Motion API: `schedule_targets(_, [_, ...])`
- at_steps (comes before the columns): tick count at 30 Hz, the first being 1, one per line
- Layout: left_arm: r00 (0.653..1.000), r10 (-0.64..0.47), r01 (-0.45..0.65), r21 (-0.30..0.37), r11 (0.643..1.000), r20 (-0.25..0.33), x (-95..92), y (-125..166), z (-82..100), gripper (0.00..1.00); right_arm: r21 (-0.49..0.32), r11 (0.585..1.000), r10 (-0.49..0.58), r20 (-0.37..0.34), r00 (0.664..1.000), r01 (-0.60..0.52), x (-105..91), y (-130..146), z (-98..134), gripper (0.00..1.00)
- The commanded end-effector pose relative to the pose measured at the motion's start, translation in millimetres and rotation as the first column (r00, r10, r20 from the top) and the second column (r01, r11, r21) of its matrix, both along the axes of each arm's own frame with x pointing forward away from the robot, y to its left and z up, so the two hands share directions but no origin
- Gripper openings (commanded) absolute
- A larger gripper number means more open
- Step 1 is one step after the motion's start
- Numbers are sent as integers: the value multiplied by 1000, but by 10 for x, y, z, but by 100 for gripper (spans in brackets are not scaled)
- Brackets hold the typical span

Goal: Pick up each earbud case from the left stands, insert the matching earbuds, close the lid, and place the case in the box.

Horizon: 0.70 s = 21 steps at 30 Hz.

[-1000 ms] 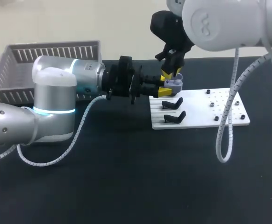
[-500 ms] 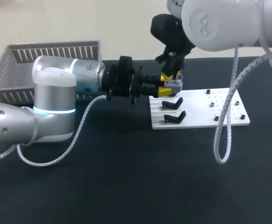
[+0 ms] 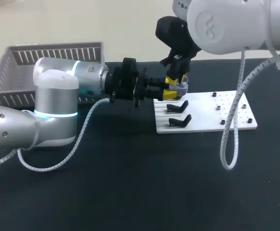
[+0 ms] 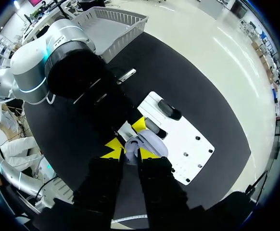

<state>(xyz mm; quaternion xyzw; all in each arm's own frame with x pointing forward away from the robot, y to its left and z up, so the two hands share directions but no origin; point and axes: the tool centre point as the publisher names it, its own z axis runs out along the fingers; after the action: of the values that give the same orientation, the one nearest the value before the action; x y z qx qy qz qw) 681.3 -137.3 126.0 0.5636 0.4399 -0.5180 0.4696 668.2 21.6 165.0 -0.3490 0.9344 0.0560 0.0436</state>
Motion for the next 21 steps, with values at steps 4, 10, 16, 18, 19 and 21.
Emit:
schedule_targets(4, [1000,5,-5,-3,1000,3,-13,1,-8,0,0,1000,0,-1,1000,0,22,8,-25,0])
schedule_targets(10, [1000,5,-5,-3,1000,3,-13,1,-8,0,-1,1000,-1,-4,1000,1,35,4,-39,0])
schedule_targets(16, [1000,5,-5,-3,1000,3,-13,1,-8,0,-7,1000,-1,-9,1000,1,46,-2,-57,0])
schedule_targets(18, [1000,5,-5,-3,1000,3,-13,1,-8,0,-6,1000,8,-10,1000,-8,37,8,-56,0])
schedule_targets(19, [1000,5,-5,-3,1000,3,-13,1,-8,0,-4,1000,12,-10,1000,-12,32,12,-47,8])
schedule_targets(21, [1000,5,-5,-3,1000,3,-13,1,-8,0,-1,1000,19,-10,1000,-19,16,18,-12,80])
